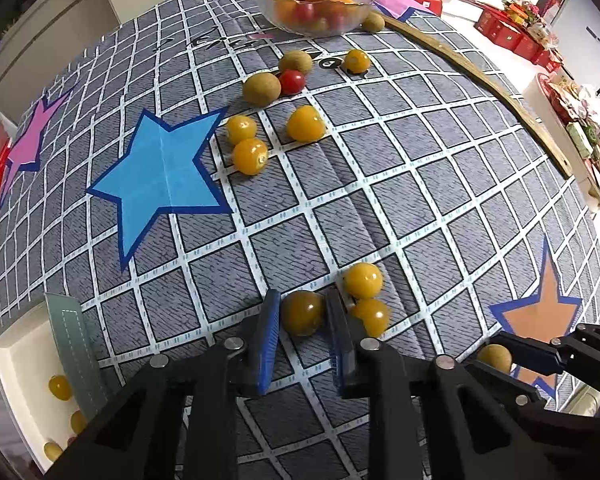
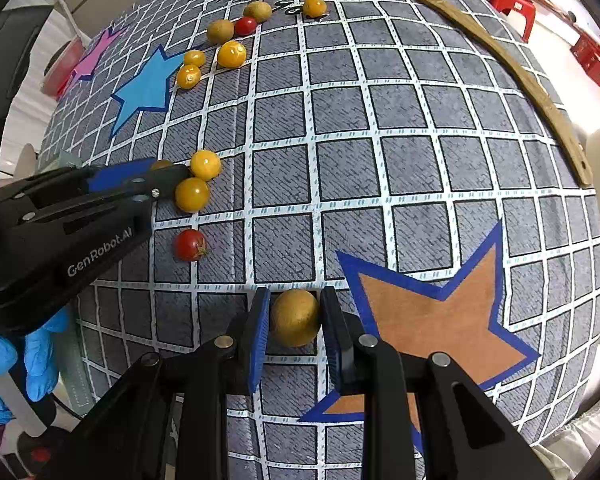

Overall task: Organize fruits
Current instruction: 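Grasp an olive-brown fruit with the right tool while the left tool grasps another, then carry both olive-brown fruits into the white tray and open both tools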

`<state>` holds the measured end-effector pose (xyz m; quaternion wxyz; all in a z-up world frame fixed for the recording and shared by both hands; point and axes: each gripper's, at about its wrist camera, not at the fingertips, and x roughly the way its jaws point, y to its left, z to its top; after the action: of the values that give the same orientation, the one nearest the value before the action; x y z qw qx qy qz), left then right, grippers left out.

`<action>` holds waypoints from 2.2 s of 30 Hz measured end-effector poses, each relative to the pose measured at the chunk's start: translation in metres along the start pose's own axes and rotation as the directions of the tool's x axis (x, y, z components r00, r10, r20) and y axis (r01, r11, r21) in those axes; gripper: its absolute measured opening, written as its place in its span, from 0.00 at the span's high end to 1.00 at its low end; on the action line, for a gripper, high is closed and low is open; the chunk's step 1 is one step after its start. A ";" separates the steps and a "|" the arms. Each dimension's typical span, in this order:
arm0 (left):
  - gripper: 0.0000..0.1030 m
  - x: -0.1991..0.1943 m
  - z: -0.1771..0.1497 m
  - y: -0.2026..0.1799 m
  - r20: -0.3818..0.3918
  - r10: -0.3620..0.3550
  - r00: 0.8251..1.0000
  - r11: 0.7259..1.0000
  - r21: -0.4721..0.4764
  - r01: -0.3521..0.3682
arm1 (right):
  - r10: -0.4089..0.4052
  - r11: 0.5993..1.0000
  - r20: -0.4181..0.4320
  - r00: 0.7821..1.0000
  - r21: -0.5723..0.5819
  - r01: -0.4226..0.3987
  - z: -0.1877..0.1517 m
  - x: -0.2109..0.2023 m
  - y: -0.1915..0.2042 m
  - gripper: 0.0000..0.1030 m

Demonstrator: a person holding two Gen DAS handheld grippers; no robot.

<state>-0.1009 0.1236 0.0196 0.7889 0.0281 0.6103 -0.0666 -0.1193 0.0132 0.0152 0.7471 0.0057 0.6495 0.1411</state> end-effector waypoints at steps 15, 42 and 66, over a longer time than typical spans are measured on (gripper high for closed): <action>0.77 -0.051 -0.039 0.026 0.032 -0.044 0.999 0.990 -0.135 0.048 | 0.111 0.993 -0.018 0.994 0.048 -0.110 -0.015 -0.033 -0.035 0.73; 0.77 -0.104 -0.175 0.134 0.025 0.096 0.995 0.897 -0.436 -0.076 | 0.142 0.953 -0.087 0.986 -0.256 -0.160 0.000 -0.034 0.123 0.73; 0.77 -0.077 -0.258 0.204 -0.098 0.188 0.977 0.768 -0.606 -0.209 | 0.079 0.845 -0.246 0.966 -0.497 -0.196 -0.027 0.043 0.274 0.73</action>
<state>-0.3390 0.3630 0.0210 0.7480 -0.1637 0.6047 0.2190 -0.1963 0.2804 0.0221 0.6338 -0.1639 0.6628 0.3635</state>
